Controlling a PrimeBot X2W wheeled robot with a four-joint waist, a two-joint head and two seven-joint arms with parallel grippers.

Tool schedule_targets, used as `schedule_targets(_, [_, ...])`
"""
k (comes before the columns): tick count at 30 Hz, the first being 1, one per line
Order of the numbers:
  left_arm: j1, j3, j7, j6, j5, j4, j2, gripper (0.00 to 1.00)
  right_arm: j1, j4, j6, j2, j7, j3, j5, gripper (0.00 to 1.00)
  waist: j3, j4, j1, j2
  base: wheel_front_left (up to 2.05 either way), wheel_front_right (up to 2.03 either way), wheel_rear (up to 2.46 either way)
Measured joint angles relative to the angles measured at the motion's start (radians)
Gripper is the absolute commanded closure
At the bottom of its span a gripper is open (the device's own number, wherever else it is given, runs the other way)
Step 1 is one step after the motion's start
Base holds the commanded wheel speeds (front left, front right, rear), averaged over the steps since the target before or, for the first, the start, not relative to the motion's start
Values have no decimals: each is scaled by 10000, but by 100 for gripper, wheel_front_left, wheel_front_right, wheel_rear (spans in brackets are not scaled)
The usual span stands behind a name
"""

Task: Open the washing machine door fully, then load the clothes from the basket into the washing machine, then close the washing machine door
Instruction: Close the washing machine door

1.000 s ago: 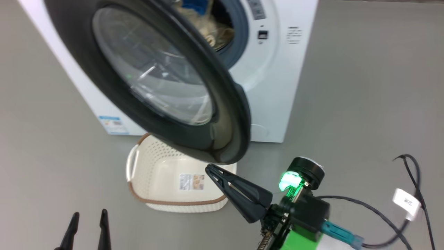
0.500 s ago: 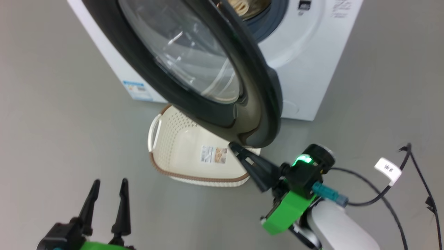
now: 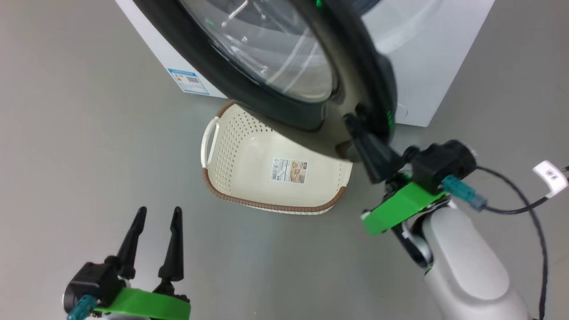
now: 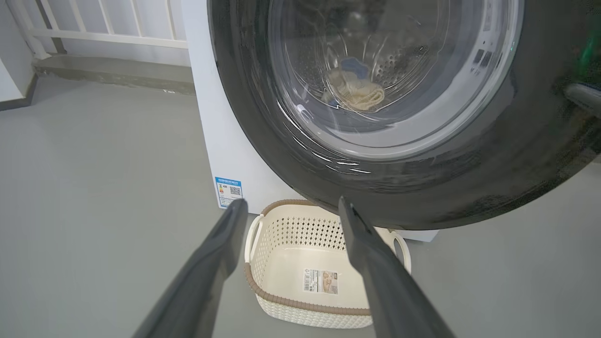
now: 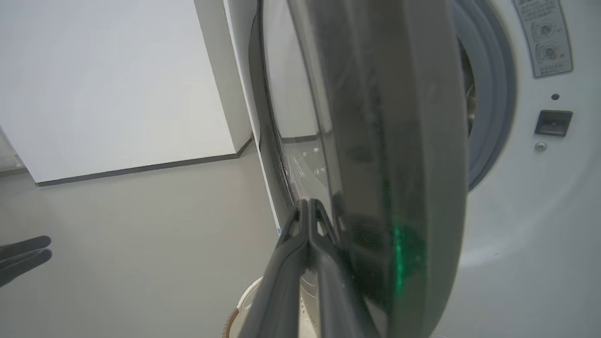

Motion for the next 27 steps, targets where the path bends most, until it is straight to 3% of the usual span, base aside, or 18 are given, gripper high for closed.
schedule_targets(7, [-307,-318,0,0,-144,38,-13,0,-764,52,0,77,0,-1193,-424,100,397,48,0,0,0,0,0])
schedule_targets(27, [-1841,-1143,0,0,-617,33,-44,0,-4749,1041,0,19,-2,-2414,-1195,100,2273,175,0,0,0,0,0])
